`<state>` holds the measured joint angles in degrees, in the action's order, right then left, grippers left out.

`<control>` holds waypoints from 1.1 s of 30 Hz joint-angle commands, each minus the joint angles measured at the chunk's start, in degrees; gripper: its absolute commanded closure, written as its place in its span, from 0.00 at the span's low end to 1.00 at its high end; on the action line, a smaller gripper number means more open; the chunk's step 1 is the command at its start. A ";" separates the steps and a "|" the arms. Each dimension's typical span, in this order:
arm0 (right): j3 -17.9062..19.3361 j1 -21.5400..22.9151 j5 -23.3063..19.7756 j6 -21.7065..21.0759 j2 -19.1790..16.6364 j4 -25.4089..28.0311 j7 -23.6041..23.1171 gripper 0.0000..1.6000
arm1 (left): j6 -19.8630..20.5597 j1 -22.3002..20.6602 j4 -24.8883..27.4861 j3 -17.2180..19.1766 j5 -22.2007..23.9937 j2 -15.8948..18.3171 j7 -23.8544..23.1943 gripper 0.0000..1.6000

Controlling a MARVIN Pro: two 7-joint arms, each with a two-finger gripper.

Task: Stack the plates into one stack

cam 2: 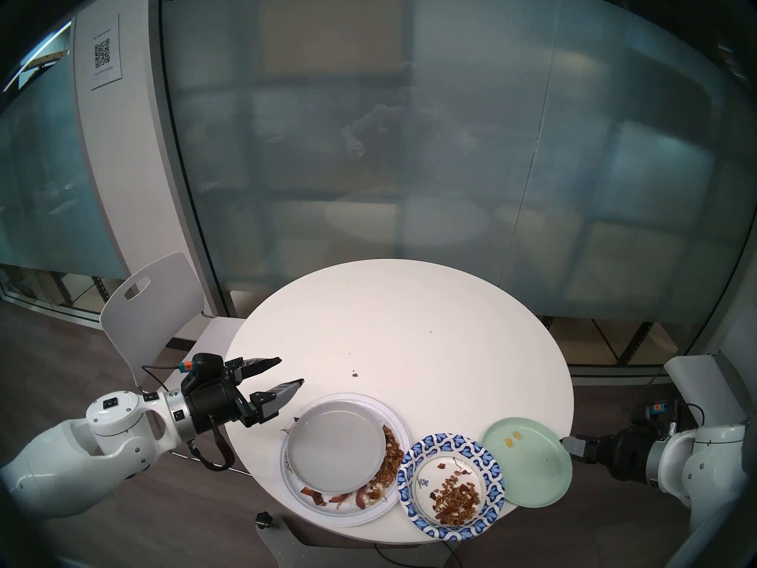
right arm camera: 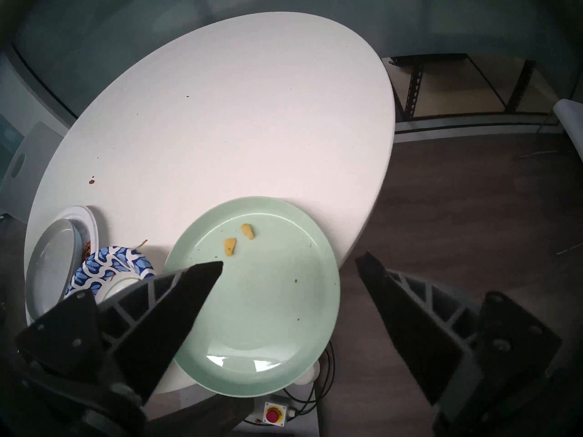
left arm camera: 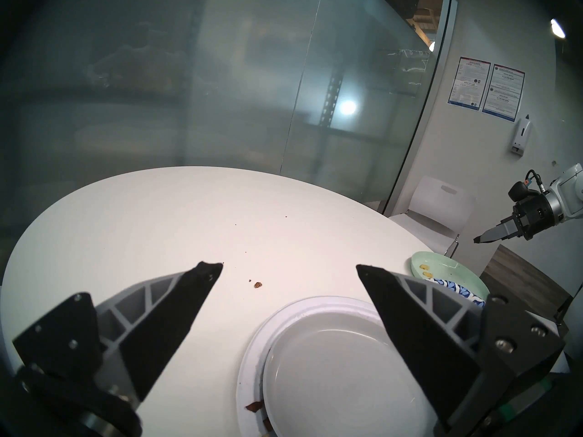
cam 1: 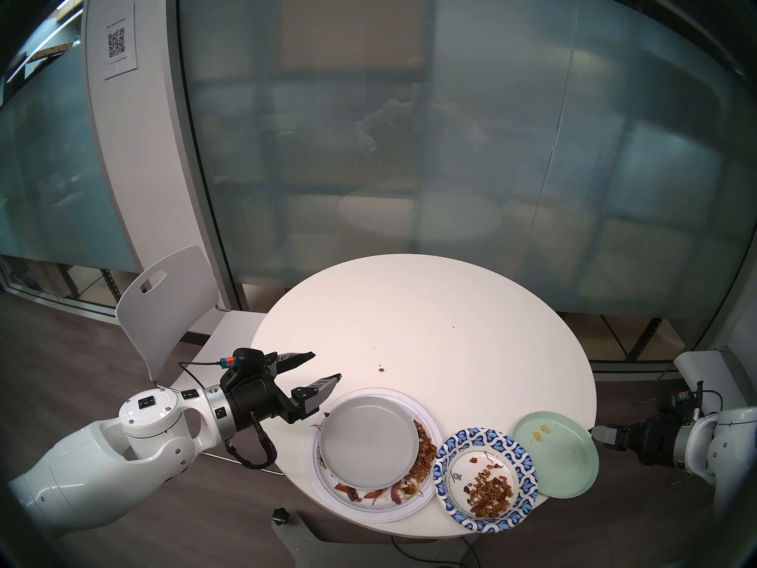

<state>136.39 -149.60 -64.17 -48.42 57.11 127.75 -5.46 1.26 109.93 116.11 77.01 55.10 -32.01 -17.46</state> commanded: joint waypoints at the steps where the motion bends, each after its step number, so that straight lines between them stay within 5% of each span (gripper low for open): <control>1: 3.23 -7.05 1.68 3.64 7.07 3.02 -4.56 0.12 | -0.62 0.02 0.94 0.48 -0.03 -0.05 0.10 0.00; 4: 3.47 -8.45 3.20 5.78 8.51 3.02 -7.05 0.25 | -0.69 0.10 0.99 0.53 -0.03 -0.03 0.15 0.00; 15: -1.64 -9.25 9.10 14.34 9.09 -0.80 -13.88 0.21 | -0.97 0.38 1.17 0.66 -0.03 0.08 0.38 0.00; 33: -5.26 -4.49 10.00 14.54 6.43 -5.97 -14.53 0.26 | -1.10 0.42 1.20 0.61 0.02 0.20 0.50 0.00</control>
<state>131.66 -156.49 -53.60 -34.04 65.07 122.72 -19.85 0.80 110.42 116.13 77.11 55.14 -31.77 -16.97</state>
